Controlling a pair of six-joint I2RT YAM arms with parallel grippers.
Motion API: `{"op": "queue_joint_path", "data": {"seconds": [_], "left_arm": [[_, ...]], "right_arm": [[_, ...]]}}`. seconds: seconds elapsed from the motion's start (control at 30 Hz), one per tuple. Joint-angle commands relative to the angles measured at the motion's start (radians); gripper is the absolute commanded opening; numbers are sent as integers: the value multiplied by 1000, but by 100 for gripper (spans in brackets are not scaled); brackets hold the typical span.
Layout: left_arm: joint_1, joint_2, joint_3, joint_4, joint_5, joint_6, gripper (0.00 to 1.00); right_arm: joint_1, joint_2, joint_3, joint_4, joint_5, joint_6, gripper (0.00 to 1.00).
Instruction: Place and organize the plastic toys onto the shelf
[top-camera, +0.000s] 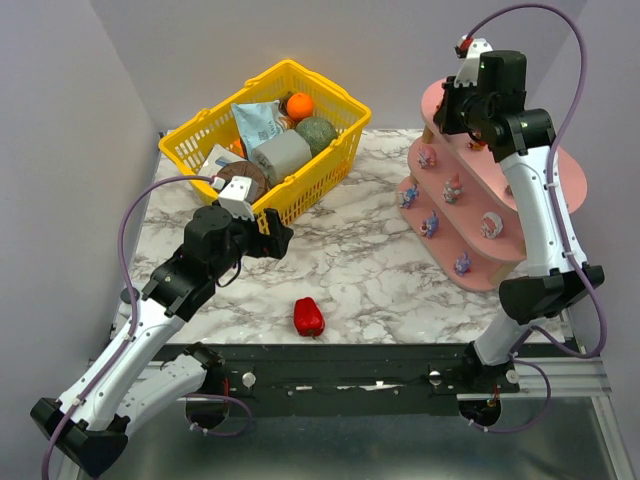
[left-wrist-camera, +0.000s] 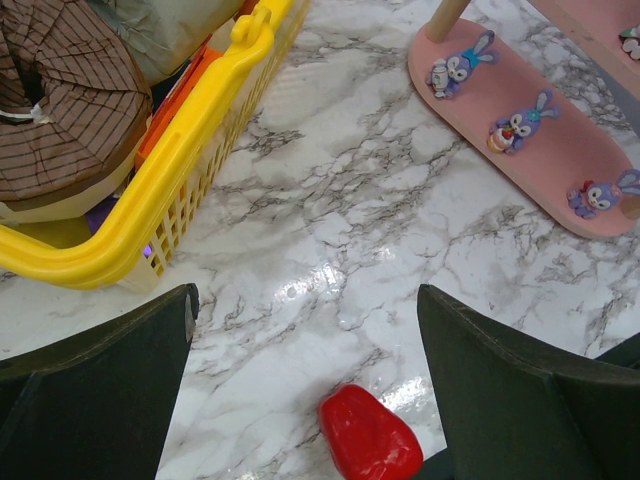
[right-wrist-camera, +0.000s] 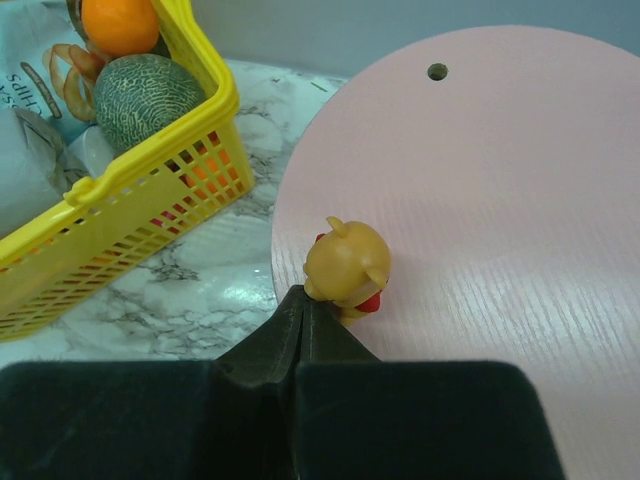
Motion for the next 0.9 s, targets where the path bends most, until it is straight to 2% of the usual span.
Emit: {"op": "queue_joint_path", "data": {"seconds": [0.0, 0.23, 0.37, 0.53, 0.7, 0.8, 0.83, 0.87], "left_arm": [[6, -17, -4, 17, -7, 4, 99], [6, -20, -1, 12, -10, 7, 99], [6, -20, -2, 19, -7, 7, 99], [6, -20, 8, 25, 9, 12, 99], [6, -23, 35, 12, 24, 17, 99], [6, -20, 53, 11, 16, 3, 99], [6, -17, 67, 9, 16, 4, 99], [6, -9, 76, -1, 15, 4, 99]], "right_arm": [[-2, 19, -26, 48, 26, 17, 6], [1, -8, -29, 49, 15, 31, 5], [-1, -51, -23, 35, -57, 42, 6], [-1, -96, -12, 12, -158, 60, 16], [1, -191, -84, 40, -230, 86, 25], [1, -280, -144, 60, -241, 114, 39], [1, -309, -164, 68, -241, 125, 49], [1, -333, -191, 72, -244, 129, 56]]}}
